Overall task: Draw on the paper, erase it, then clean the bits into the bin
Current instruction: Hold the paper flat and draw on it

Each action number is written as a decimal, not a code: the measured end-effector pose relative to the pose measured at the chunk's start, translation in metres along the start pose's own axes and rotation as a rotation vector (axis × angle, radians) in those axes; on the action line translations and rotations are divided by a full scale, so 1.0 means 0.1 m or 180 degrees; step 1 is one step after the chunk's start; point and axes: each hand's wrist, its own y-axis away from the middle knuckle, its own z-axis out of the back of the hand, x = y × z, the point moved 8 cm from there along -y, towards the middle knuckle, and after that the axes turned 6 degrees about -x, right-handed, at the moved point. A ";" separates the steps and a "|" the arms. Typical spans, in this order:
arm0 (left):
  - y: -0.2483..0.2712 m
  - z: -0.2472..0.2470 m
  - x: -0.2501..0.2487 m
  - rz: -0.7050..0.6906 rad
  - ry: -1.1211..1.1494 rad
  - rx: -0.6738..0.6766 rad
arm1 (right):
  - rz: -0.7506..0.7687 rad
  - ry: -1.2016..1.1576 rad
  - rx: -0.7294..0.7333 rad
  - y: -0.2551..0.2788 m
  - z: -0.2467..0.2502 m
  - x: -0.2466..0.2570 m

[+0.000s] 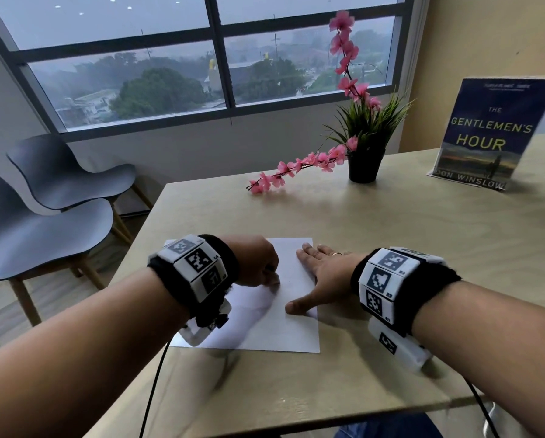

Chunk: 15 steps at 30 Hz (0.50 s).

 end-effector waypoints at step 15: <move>0.06 -0.05 0.28 0.0260 0.0145 -0.0062 | 0.0025 0.0048 -0.0029 0.02 0.02 0.01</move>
